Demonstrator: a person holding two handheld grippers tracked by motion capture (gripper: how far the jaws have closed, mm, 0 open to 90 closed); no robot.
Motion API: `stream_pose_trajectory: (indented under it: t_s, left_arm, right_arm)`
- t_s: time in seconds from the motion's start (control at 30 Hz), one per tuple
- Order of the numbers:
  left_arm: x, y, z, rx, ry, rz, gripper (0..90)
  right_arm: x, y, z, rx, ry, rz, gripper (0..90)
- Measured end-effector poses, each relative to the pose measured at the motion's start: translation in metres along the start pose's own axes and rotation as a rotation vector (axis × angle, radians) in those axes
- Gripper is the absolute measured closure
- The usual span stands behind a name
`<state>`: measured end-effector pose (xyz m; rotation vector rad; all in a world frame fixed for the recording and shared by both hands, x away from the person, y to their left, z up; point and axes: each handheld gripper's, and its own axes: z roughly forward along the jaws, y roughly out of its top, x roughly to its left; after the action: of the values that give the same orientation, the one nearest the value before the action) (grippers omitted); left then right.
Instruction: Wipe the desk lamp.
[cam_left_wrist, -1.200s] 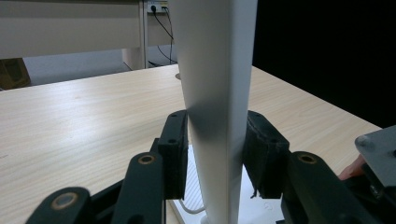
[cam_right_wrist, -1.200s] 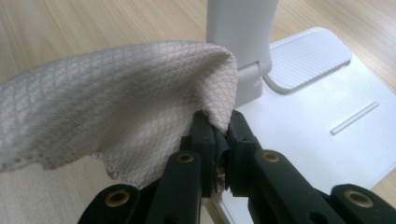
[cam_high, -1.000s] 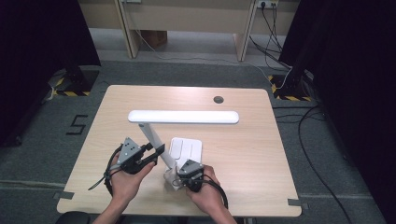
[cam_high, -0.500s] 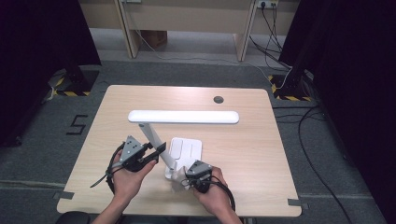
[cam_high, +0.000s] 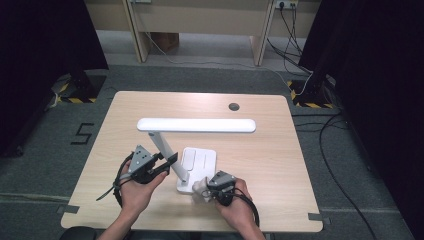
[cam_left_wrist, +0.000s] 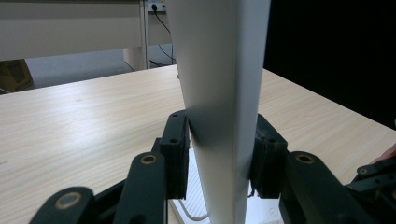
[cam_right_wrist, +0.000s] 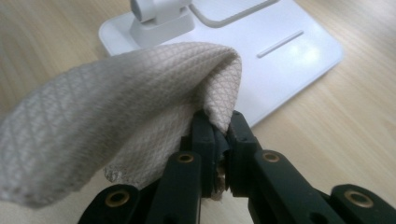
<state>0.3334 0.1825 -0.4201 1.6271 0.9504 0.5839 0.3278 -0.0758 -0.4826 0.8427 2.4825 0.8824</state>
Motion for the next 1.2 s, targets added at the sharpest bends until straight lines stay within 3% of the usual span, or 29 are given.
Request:
stream_pose_trajectory:
  t_s: [0.17, 0.33, 0.53, 0.87, 1.2]
  left_arm:
    - [0.000, 0.000, 0.000, 0.000, 0.001, 0.000, 63.2]
    - [0.000, 0.000, 0.000, 0.002, -0.002, -0.001, 63.2]
    - [0.000, 0.000, 0.000, 0.002, -0.001, 0.000, 63.2]
    - [0.000, 0.000, 0.000, 0.002, 0.002, 0.004, 63.4]
    - [-0.002, 0.000, 0.000, 0.007, 0.014, 0.013, 63.6]
  right_arm:
    - [-0.005, 0.012, -0.006, -0.061, -0.021, 0.012, 85.1]
    - [-0.004, 0.032, 0.002, -0.120, -0.030, 0.015, 85.1]
    - [0.001, 0.036, 0.021, -0.105, -0.002, 0.019, 85.1]
    - [0.009, 0.034, 0.038, -0.074, 0.037, 0.028, 85.0]
    - [0.009, 0.032, 0.040, -0.056, 0.017, 0.004, 85.1]
